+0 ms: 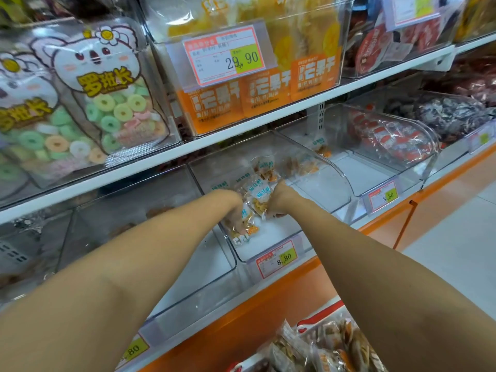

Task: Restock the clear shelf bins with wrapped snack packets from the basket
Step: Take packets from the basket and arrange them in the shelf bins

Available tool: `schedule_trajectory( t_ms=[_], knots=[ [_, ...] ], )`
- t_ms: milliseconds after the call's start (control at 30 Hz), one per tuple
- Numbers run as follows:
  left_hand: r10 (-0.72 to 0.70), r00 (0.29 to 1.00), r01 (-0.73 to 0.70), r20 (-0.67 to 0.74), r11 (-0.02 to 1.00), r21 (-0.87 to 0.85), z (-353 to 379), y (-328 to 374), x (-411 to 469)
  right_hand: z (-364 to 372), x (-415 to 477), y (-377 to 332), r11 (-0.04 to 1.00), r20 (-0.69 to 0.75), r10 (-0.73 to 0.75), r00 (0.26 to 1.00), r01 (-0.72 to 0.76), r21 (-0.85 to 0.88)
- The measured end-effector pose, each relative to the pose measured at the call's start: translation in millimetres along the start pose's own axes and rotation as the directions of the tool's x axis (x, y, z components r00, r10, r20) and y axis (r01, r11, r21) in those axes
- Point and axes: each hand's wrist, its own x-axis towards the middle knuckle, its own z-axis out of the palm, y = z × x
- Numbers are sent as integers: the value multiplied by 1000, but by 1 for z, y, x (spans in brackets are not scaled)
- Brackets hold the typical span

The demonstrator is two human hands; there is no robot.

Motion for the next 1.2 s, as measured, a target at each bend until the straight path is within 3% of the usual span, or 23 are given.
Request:
schedule_trajectory(
  t_ms=[133,200,333,400,467,533,600,667,767,833,933,1067,1200],
  knots=[
    [-31,977,47,-210,996,71,-6,-5,-2,-18,-16,7,999,-54,-44,998,44,-5],
    [-32,972,48,-231,997,63,-6,-6,-7,-25,-34,16,991,-114,-137,984,135,-26],
    [-11,958,36,-286,996,84,-5,-5,-26,-36,-83,38,947,-261,-321,910,317,-58],
    [-14,916,4,-400,1000,-27,-2,-4,-36,-39,-107,51,927,-355,-357,864,374,-24],
    [-53,816,-96,-576,970,-224,5,0,-51,-38,-132,64,924,-357,-357,863,382,-1],
    [-63,656,-279,-752,905,-319,20,7,-77,-30,-152,80,936,-263,-342,902,351,-13],
    [-21,499,-501,-866,808,-309,48,22,-112,-7,-162,96,950,-79,-303,950,295,-101],
    [34,439,-626,-898,729,-278,83,38,-143,24,-167,109,944,149,-241,959,267,-196],
    [126,604,-633,-787,676,-378,143,65,-154,71,-179,126,934,375,-154,914,259,-247],
    [227,725,-615,-650,639,-462,179,78,-140,93,-186,135,921,440,-139,887,279,-271],
    [326,842,-526,-431,674,-519,222,89,-120,119,-192,145,910,480,-116,870,286,-299],
    [345,908,-405,-239,567,-717,256,92,-120,125,-198,156,916,396,-136,908,268,-298],
    [273,923,-370,-270,441,-818,248,81,-128,98,-202,148,979,340,-167,925,198,-58]
  ],
)
